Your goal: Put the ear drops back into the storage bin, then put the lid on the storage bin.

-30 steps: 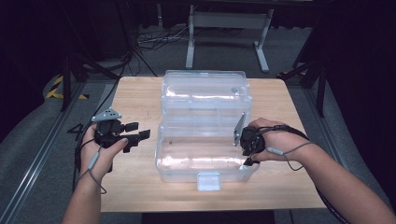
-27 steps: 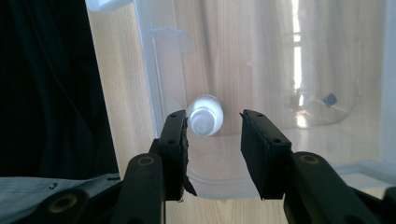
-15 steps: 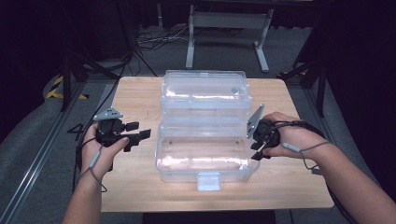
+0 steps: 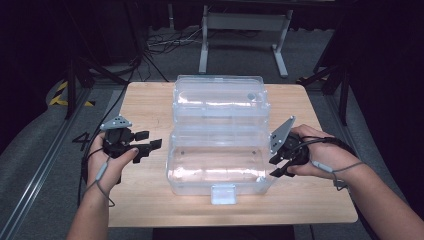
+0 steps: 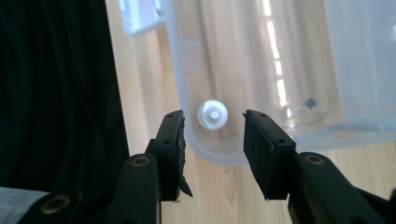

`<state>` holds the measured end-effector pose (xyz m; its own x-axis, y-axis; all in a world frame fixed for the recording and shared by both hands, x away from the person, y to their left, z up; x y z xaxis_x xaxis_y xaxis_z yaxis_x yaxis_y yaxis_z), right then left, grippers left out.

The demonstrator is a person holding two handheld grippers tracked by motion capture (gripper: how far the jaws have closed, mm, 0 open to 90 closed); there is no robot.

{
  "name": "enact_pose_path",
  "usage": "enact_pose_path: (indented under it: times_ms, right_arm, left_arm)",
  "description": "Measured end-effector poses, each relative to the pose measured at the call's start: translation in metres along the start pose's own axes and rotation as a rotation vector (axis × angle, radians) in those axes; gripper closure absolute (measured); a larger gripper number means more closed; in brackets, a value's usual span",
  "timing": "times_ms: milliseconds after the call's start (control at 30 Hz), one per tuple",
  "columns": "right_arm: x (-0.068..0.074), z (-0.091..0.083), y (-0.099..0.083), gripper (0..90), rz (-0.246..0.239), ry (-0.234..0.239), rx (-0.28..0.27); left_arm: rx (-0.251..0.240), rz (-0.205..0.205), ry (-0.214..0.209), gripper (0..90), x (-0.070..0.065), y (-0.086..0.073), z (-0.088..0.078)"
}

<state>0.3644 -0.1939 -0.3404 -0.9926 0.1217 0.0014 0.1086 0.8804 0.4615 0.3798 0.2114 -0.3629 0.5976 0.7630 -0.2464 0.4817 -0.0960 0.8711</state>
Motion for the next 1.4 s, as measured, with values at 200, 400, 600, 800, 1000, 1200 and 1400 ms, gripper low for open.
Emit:
enact_pose_path:
  times_ms: [200, 400, 600, 800, 1000, 1200, 1400]
  right_arm:
    - [0.011, 0.004, 0.007, 58.6, -0.02, 0.024, -0.021]
    - [0.014, 0.008, 0.012, 58.2, -0.043, 0.035, -0.034]
    - [0.017, 0.015, 0.019, 57.5, -0.05, 0.056, -0.054]
    - [0.022, 0.03, 0.028, 56.5, -0.065, 0.095, -0.065]
    - [0.022, 0.051, 0.034, 56.3, -0.072, 0.126, -0.042]
    - [0.018, 0.065, 0.03, 57.3, -0.066, 0.118, 0.015]
    - [0.015, 0.077, 0.025, 60.2, -0.062, 0.11, 0.063]
  left_arm:
    - [0.007, 0.033, 0.001, 37.7, -0.003, 0.0, 0.001]
    - [0.014, 0.042, -0.001, 37.8, -0.005, 0.0, 0.001]
    - [0.023, 0.041, -0.006, 36.9, -0.007, -0.002, 0.0]
    - [0.027, 0.097, -0.02, 37.9, -0.009, -0.003, -0.001]
    - [0.014, 0.091, -0.019, 37.8, -0.008, -0.005, -0.005]
    - [0.016, 0.094, 0.003, 33.5, -0.006, -0.006, -0.007]
    - [0.064, 0.076, 0.043, 30.1, -0.006, -0.008, -0.006]
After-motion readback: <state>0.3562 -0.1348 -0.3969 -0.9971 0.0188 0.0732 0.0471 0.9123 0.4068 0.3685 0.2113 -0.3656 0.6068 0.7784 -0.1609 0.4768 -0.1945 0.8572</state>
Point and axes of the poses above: each handheld gripper's, and its own axes: z roughly forward along the jaws, y roughly out of its top, x roughly to its left, the point moved 4 cm from there along z, roughly forward along the jaws, and after that the axes turned 9 degrees about -x, right-handed, at the moved point
